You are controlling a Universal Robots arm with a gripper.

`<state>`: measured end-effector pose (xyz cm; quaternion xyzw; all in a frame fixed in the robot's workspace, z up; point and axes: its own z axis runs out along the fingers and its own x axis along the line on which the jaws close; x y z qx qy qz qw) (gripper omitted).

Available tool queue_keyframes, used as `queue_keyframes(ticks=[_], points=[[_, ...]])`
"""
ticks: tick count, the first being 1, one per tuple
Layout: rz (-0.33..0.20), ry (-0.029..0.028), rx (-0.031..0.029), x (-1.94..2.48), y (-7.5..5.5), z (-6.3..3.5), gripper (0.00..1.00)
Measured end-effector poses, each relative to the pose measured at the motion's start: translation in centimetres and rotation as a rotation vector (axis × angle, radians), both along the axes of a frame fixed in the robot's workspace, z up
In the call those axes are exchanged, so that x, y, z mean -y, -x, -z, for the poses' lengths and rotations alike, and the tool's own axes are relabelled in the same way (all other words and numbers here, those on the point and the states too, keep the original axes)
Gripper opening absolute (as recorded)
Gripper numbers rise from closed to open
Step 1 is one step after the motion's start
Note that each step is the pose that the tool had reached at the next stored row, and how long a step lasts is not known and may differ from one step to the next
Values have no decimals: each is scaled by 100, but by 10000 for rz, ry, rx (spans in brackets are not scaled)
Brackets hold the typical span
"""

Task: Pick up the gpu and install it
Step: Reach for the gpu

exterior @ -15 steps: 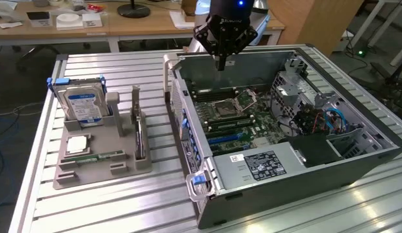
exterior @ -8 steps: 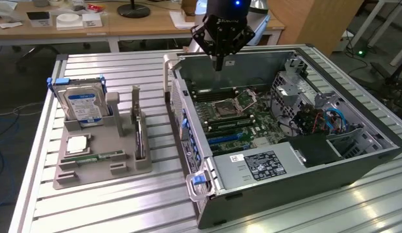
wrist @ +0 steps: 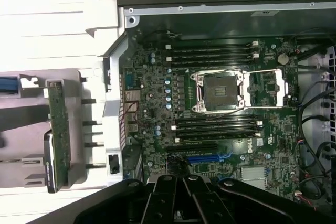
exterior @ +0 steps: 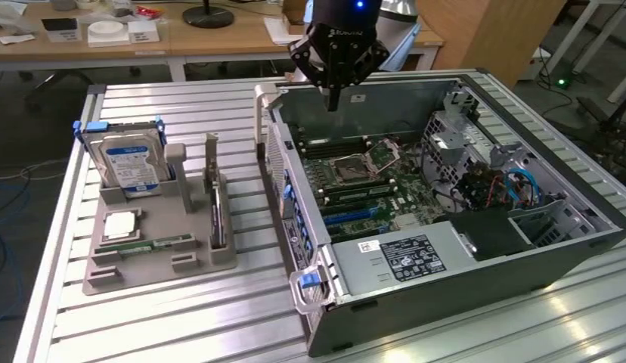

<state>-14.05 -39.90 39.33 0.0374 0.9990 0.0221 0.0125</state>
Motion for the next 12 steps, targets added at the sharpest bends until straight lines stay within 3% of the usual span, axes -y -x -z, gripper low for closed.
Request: queue_keyframes(ticks=[12], points=[[0,0,1,0,190,0,11]])
